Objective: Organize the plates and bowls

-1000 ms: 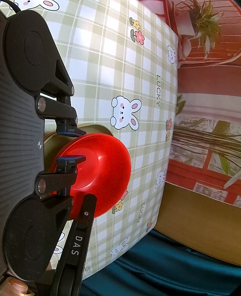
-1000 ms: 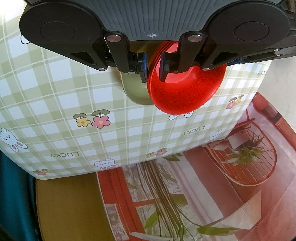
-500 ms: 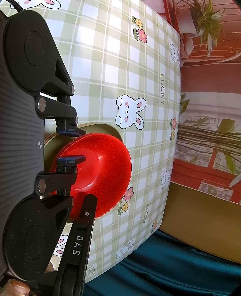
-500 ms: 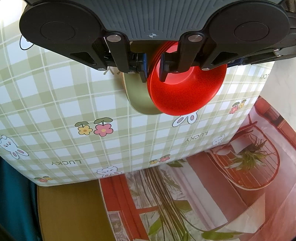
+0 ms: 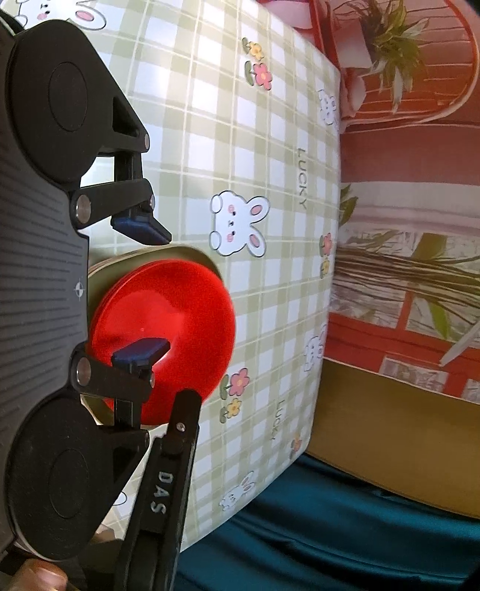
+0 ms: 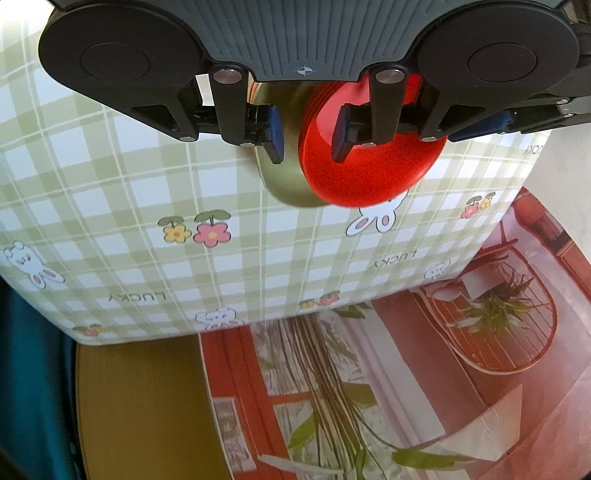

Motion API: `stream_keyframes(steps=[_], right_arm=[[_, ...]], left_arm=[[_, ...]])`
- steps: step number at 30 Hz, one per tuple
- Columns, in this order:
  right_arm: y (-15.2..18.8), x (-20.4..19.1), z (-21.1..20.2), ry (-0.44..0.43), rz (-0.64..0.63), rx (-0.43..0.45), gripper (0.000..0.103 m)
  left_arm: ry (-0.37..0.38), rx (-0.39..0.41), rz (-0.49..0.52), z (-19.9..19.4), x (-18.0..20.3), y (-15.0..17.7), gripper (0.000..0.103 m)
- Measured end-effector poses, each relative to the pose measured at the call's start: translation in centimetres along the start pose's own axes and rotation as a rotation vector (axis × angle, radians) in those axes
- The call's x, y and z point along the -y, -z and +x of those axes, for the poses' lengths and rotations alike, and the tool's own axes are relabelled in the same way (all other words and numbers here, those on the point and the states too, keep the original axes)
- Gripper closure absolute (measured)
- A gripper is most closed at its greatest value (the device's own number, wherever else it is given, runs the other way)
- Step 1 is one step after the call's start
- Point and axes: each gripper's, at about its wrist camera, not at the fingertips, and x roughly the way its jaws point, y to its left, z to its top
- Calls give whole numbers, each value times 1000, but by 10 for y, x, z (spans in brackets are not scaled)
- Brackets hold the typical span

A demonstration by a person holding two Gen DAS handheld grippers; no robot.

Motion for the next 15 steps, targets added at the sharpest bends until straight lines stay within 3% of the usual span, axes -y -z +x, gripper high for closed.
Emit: stream_keyframes(steps=[5,10,15], right_arm=[[-13,2,-13,13,-14,54,69],[-35,2,-34,28,-53,124,46],[-59,-5,-60,27,-92,191,22]], left_arm=[[-46,67,42,-16,2,-14,39],[-104,161,84,-41,3,-35,30],[-100,213,52,-68,-1,-56,24]])
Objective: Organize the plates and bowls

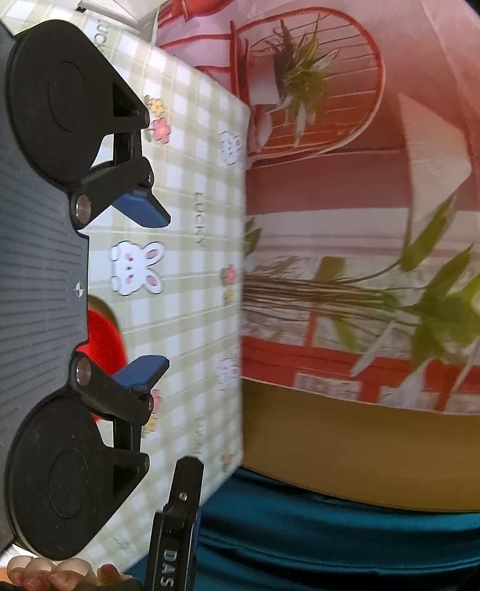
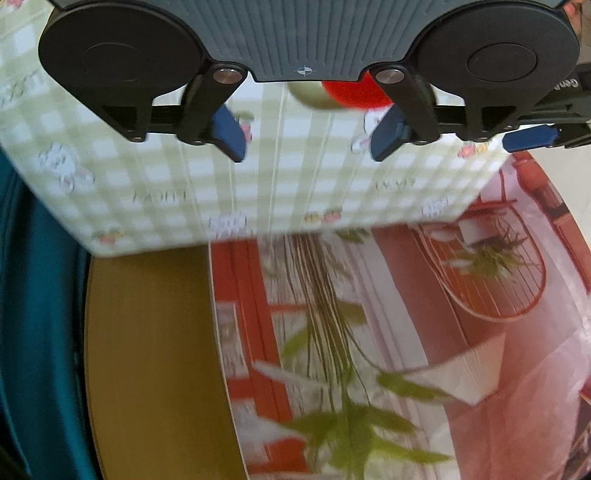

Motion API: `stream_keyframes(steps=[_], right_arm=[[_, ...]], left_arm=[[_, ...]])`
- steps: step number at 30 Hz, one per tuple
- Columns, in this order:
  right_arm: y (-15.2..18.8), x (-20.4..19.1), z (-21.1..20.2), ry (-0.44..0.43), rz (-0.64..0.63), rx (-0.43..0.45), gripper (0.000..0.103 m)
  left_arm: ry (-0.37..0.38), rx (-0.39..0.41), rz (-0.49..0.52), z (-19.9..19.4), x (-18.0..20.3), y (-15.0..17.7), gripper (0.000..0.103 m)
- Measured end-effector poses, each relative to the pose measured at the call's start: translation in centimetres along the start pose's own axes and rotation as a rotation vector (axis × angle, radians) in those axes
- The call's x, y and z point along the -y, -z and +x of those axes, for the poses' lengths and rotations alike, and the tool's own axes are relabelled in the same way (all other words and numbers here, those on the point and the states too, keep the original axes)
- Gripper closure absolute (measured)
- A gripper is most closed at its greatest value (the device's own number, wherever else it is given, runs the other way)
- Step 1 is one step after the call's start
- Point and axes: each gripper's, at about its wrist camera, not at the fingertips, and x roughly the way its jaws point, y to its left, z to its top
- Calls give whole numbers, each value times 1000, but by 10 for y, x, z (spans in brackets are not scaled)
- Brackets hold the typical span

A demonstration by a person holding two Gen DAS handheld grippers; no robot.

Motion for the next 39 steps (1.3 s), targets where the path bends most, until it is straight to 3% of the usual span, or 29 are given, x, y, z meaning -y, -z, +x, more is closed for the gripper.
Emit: stream_keyframes(steps=[3,5,9,20,26,39], right_arm=[[-16,-3,-13,-4,-2,33,3],[-26,-5,-23,-9,-5,61,1],[-43,-12,-42,-4,-17,108,0],[-81,-28,-90,-3,-30,217,0],[-90,-38,-103,1,-62,223,0],[-96,-49,-116,13,-96,233,0]], left_arm=[[-37,48,16,-16,0,-14,23],[-85,82,41,-27,2,-25,20],[-149,155,88,-47,9,-45,17],[-122,224,60,-93,7,-79,16],[-165,239,70,-107,8,-84,16],[-165,279,57,-120,11,-86,15]])
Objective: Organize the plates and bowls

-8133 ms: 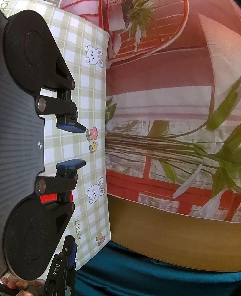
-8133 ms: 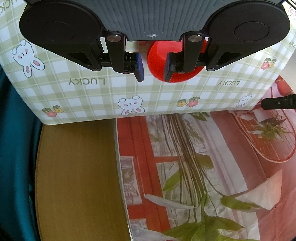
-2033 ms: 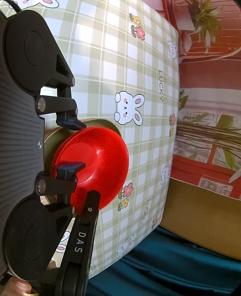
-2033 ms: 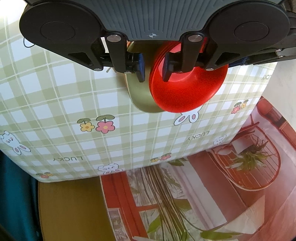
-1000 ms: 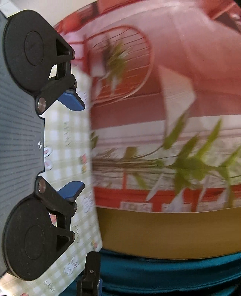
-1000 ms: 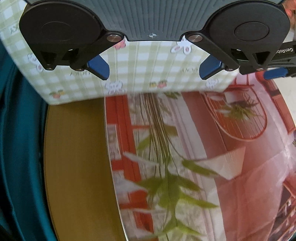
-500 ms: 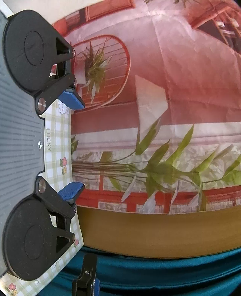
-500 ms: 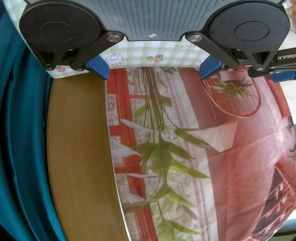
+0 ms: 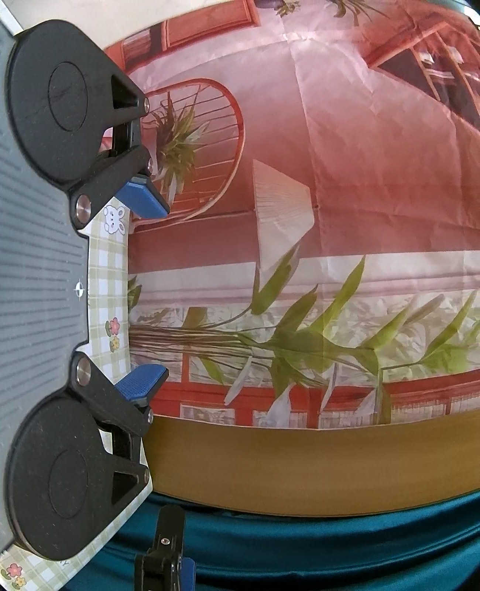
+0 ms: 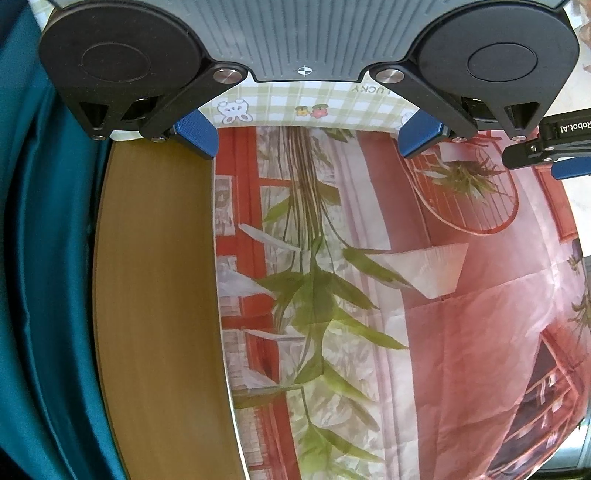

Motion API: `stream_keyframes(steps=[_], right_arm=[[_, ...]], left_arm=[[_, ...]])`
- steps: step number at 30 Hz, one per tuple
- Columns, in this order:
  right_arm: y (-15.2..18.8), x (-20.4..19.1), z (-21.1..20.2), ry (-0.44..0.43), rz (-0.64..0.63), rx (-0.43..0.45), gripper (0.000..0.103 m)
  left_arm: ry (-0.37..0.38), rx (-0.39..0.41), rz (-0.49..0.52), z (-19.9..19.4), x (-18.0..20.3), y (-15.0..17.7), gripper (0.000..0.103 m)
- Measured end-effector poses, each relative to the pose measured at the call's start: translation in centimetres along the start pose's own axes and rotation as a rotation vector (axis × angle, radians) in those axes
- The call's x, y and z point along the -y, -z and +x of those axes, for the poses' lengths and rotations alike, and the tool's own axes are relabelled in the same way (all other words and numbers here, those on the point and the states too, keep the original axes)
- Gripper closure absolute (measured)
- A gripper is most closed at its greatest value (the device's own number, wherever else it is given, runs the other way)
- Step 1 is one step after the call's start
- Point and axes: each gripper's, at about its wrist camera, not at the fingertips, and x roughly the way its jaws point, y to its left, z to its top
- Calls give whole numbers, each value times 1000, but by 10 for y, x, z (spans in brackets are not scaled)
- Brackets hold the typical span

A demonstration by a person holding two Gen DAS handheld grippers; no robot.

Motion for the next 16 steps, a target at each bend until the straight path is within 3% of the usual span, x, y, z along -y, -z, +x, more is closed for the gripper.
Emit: stream_keyframes(steps=[16], right_arm=[[1,-1,-1,2,-4,-5,0]], left_arm=[[-24,3,-16,0,-3,0,15]])
